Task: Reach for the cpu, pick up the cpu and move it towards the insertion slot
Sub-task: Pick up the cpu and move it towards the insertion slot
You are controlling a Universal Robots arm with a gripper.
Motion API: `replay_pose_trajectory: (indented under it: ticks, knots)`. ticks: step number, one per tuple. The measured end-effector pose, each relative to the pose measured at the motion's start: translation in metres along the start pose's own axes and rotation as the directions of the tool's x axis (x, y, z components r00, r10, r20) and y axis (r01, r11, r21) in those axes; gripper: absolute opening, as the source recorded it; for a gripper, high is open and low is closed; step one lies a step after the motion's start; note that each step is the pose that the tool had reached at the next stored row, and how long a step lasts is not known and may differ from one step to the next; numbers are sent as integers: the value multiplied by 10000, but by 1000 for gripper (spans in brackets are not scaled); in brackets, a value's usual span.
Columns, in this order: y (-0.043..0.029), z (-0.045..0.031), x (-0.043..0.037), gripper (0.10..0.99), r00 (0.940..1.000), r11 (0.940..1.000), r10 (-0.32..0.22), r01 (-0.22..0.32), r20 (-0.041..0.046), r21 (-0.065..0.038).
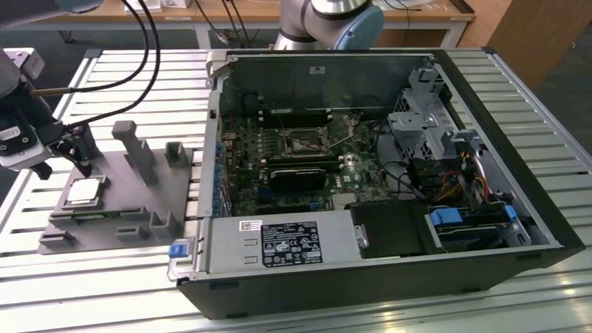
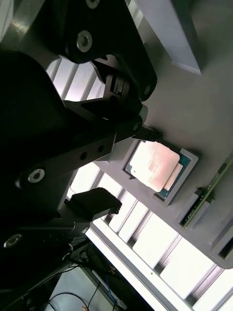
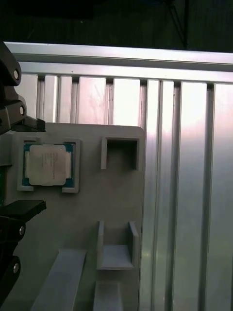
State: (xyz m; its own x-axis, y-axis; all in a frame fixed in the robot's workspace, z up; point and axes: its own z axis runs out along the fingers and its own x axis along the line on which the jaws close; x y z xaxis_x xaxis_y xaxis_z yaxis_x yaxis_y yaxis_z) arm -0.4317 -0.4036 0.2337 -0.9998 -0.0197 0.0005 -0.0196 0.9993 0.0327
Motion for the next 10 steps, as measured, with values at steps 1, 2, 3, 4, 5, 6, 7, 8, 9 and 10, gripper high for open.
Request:
replay_pose_trajectory:
  ticks: [1, 2, 3, 4, 5, 6, 7, 8, 9, 10]
  knots:
    - [-4, 9, 0, 663, 10000, 10000, 1, -1, -1, 1]
    - [-7, 18, 0, 663, 10000, 10000, 2, -2, 0, 0]
    - [-8, 26, -1, 663, 10000, 10000, 2, -2, 1, 0]
    - [-9, 35, -2, 663, 10000, 10000, 2, -2, 1, -1]
    - [-11, 44, -3, 663, 10000, 10000, 1, -1, 0, 0]
    - [-15, 58, -4, 663, 10000, 10000, 0, 0, 1, 0]
    - [-18, 70, -3, 663, 10000, 10000, 1, -1, 0, 0]
    - [-20, 81, -3, 663, 10000, 10000, 1, -1, 0, 0]
    - [-23, 92, -3, 663, 10000, 10000, 2, -2, -1, 1]
    - [-27, 102, -3, 663, 10000, 10000, 1, -1, -2, 1]
